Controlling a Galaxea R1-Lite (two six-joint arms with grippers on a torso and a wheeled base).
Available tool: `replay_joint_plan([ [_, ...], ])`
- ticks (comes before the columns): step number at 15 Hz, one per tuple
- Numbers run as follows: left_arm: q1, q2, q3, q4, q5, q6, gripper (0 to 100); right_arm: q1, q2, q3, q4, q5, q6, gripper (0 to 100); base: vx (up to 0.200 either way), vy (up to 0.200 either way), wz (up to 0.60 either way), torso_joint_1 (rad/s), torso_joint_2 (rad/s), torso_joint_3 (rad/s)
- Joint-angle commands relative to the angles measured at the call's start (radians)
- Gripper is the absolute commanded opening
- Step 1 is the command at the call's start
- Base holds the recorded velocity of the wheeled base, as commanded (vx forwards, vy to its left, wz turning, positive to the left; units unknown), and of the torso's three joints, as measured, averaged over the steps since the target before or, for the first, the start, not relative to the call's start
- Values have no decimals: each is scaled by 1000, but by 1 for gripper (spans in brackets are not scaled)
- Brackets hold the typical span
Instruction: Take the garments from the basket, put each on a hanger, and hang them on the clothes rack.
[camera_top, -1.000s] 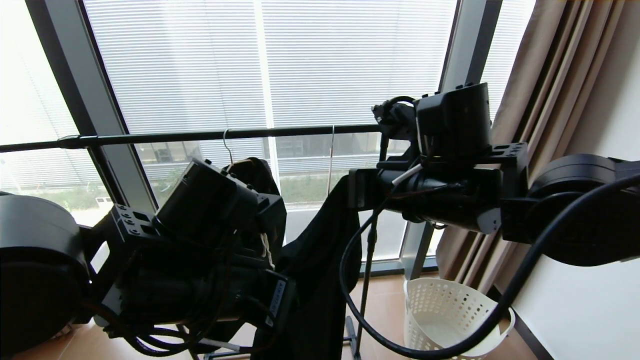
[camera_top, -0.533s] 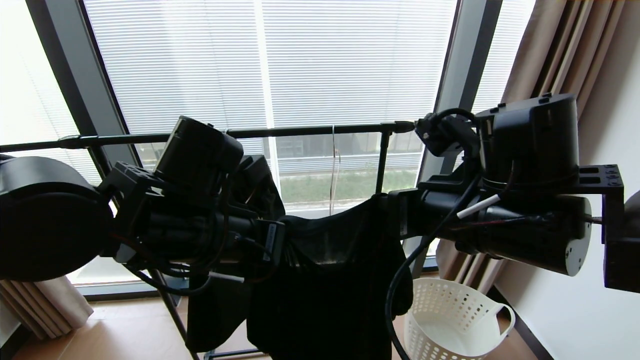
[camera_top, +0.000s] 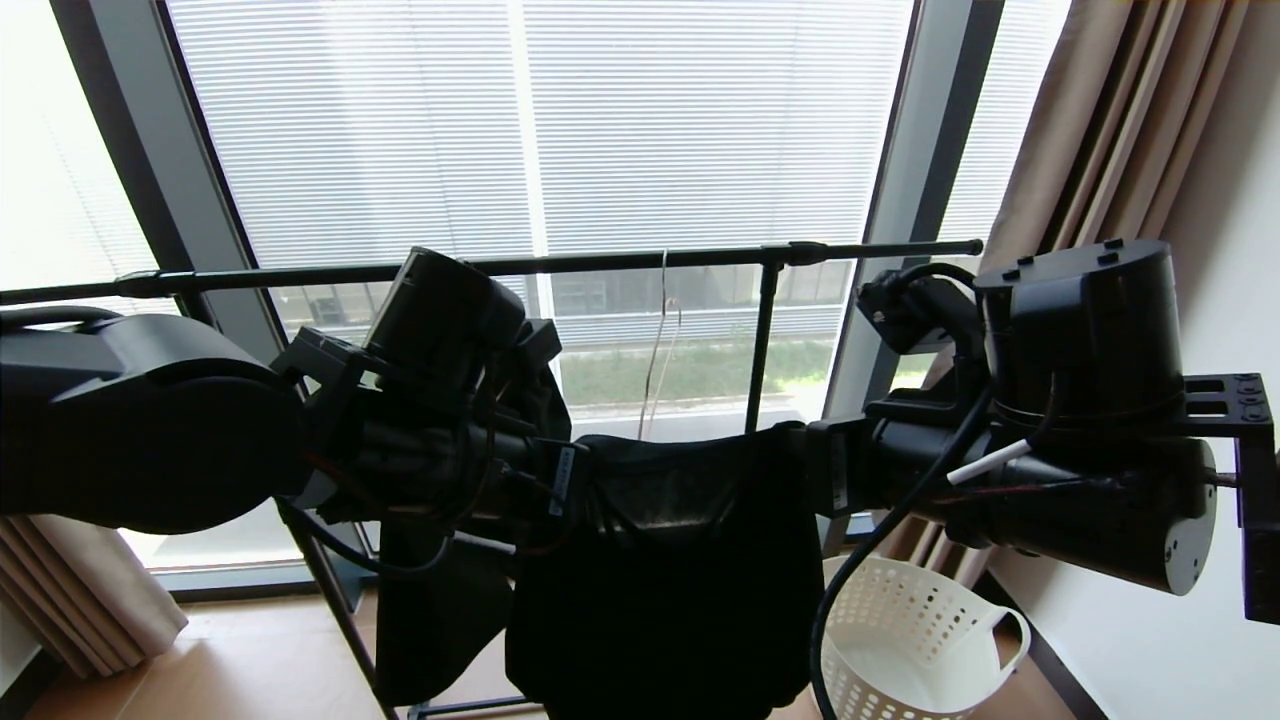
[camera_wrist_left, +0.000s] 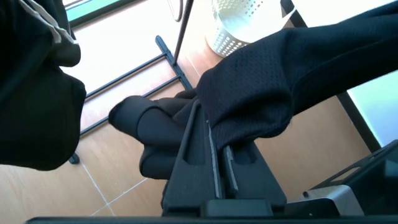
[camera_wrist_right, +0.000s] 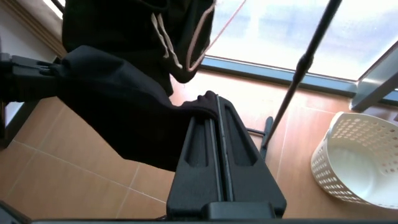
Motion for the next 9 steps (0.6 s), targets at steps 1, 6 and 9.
replay_joint_plan([
  [1, 0, 3, 6, 0, 2, 0, 0, -2, -2, 3, 0, 0, 1, 0, 0, 0, 0, 0, 0, 0],
  [6, -8, -17, 29, 1, 2, 1, 0, -7, 3, 9, 0, 2, 1, 0, 0, 0, 0, 0, 0, 0],
  [9, -14, -32, 27, 0, 5, 6, 0, -8, 0, 12, 0, 2, 1, 0, 0, 0, 0, 0, 0, 0],
])
